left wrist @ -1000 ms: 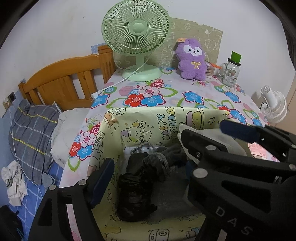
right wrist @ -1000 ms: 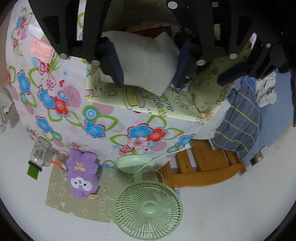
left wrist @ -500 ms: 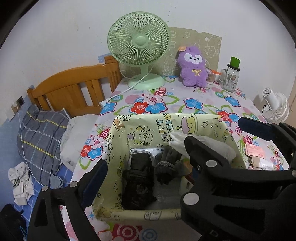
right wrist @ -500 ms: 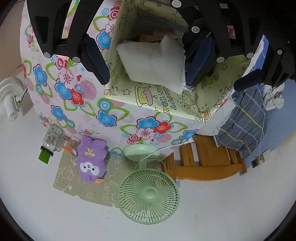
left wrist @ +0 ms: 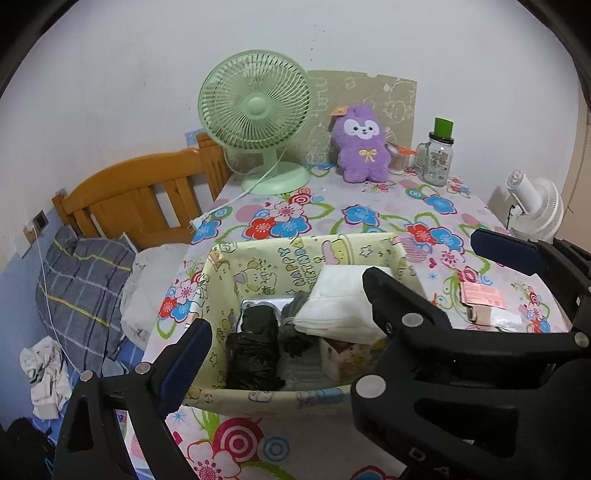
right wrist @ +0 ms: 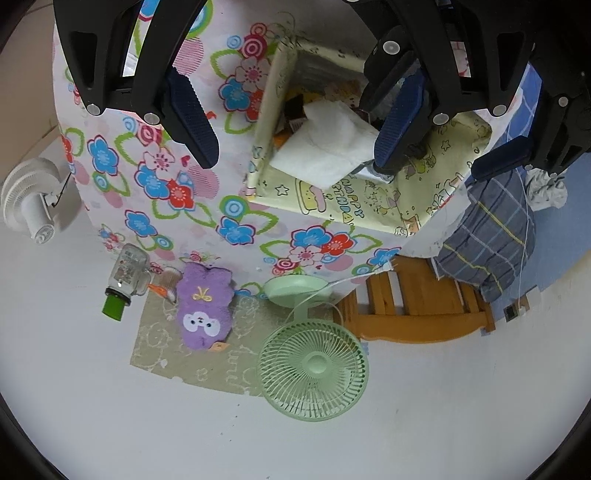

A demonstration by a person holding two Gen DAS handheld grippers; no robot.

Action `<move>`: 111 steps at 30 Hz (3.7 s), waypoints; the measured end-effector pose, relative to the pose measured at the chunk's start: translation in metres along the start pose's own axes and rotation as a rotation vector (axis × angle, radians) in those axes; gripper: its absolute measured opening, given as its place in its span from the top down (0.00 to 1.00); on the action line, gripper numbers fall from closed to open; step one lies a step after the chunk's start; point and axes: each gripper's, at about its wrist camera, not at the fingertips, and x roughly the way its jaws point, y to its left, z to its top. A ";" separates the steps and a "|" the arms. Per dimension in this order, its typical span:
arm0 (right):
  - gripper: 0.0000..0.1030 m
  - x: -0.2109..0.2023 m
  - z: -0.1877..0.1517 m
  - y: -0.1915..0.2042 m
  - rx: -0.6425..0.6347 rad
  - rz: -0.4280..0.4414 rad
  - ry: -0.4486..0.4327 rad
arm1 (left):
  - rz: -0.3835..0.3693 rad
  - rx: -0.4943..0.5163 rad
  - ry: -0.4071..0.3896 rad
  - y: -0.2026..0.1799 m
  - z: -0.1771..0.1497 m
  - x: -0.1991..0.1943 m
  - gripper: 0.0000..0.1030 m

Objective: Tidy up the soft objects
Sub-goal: 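Withdraw both open tools up out of the cardboard box, then move both tools toward the pink tissue pack and white rolled bag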

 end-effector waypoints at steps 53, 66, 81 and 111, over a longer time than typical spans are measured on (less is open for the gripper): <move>0.06 -0.087 -0.046 -0.138 0.152 -0.109 -0.092 | -0.174 0.137 -0.097 -0.147 0.006 -0.048 0.01; 0.06 -0.075 -0.064 -0.169 0.173 -0.118 -0.069 | -0.202 0.162 -0.058 -0.174 0.003 -0.027 0.00; 0.06 -0.043 -0.087 -0.191 0.177 -0.141 0.001 | -0.224 0.192 0.040 -0.198 -0.011 0.018 0.00; 0.06 0.041 -0.102 -0.218 0.191 -0.129 0.162 | -0.250 0.224 0.186 -0.215 -0.017 0.097 0.00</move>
